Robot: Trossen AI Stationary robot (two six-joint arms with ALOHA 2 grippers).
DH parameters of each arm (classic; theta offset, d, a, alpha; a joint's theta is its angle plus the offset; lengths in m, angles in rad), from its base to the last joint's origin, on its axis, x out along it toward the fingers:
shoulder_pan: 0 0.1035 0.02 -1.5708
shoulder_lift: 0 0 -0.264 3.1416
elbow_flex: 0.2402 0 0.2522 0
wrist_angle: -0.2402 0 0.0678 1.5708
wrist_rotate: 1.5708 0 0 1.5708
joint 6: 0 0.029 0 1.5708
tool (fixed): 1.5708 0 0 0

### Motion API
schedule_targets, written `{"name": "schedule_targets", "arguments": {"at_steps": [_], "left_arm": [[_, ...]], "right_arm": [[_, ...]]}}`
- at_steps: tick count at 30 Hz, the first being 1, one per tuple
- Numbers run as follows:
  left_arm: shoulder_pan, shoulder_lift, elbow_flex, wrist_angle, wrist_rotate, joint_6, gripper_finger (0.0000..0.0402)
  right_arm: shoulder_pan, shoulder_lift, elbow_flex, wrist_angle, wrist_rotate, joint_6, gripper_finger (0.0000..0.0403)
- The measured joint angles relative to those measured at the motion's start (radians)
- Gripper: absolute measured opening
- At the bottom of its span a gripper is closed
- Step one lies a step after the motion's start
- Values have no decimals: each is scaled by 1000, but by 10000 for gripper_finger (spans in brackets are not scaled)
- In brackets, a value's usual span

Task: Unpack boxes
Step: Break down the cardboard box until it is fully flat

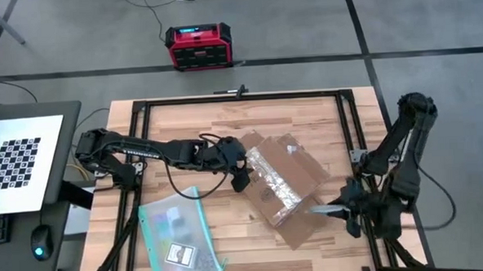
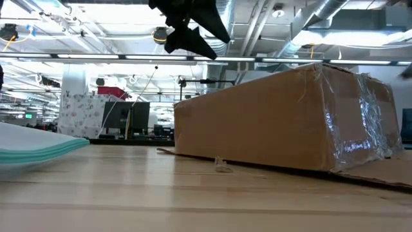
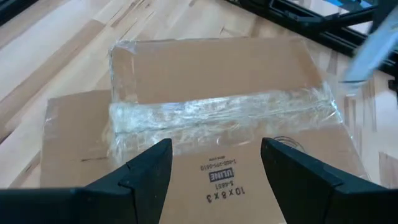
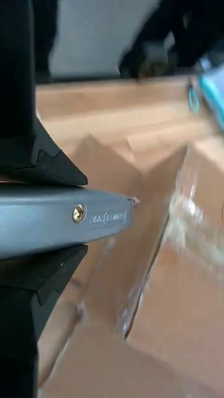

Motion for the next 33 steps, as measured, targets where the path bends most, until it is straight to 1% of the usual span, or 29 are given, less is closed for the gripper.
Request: {"name": "schedule_targets", "arguments": {"at_steps": [2,7,20,33], "left_arm": [[0,0,0,9,3,0,228],[1,0,0,14,10,-3,228],[1,0,0,13,22,-8,228],[-1,0,0,15,22,-8,228]], "right_arm": [[-1,44,0,-21,25,37,121],[-5,103,0,-20,60,48,121],[-12,47,0,-51,88,40,121],[-59,78,0,-46,101,-4,121]]}}
